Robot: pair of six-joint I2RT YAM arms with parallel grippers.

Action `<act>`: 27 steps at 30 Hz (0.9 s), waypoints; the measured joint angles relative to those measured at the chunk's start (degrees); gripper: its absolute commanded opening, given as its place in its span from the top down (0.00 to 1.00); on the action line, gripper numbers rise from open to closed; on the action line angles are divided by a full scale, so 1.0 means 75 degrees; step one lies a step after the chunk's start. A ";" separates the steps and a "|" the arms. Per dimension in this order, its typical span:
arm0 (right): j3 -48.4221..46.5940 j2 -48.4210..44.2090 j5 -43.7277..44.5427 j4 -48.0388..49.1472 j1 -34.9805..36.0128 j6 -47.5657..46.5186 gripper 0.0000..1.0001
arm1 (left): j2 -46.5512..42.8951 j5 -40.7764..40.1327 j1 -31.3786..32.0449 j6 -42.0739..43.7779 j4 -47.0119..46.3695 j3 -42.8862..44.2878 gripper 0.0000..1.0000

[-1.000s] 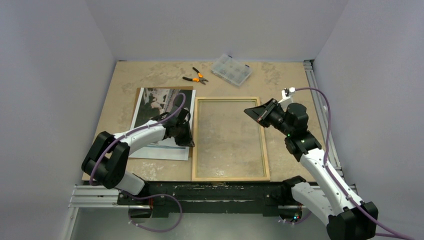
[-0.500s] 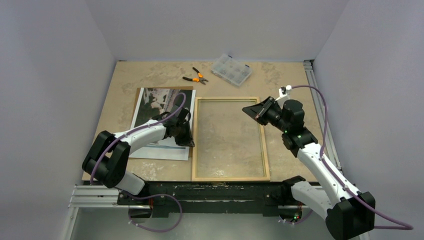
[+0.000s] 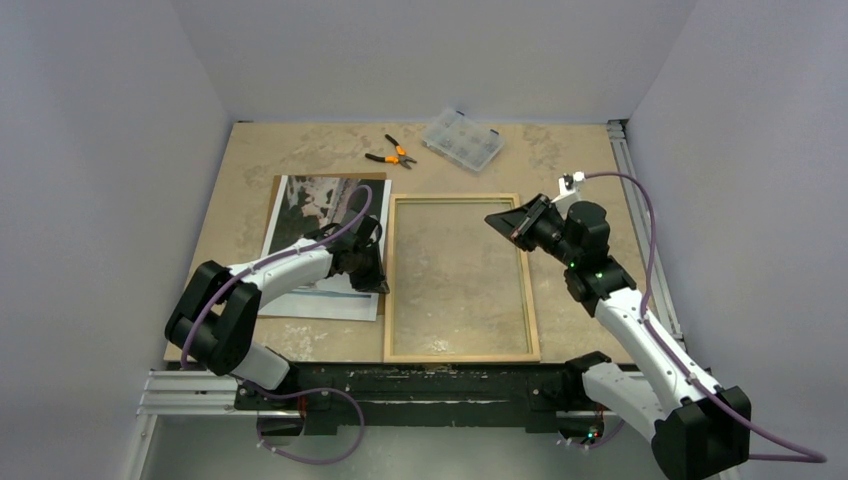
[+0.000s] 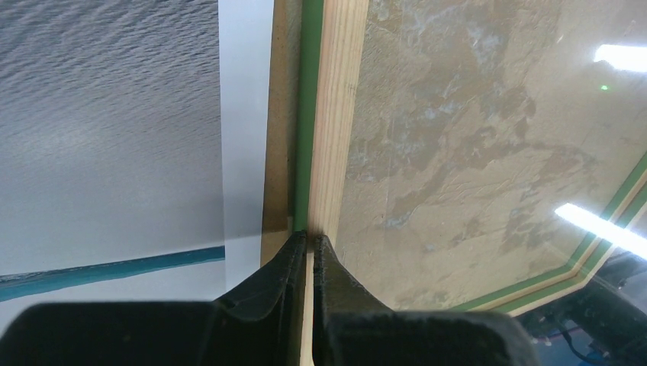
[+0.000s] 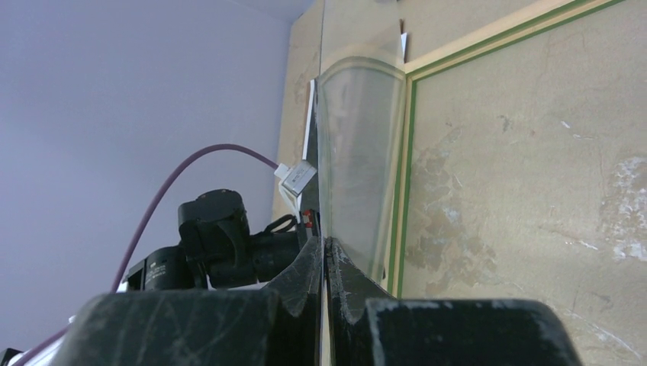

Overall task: Put the photo into the frame
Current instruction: Place the photo frame item in the photo frame.

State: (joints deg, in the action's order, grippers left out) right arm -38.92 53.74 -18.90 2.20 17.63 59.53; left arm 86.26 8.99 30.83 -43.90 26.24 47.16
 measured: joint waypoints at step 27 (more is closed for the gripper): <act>0.1381 -0.1326 0.0632 -0.0350 0.0000 0.0265 1.00 | 0.0073 0.0009 0.0000 0.0000 0.0093 0.0082 0.98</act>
State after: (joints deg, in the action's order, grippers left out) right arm -28.56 43.79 -14.15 -0.43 17.63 61.52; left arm 86.80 9.06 30.83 -43.90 26.94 47.77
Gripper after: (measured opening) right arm 0.003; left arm 0.036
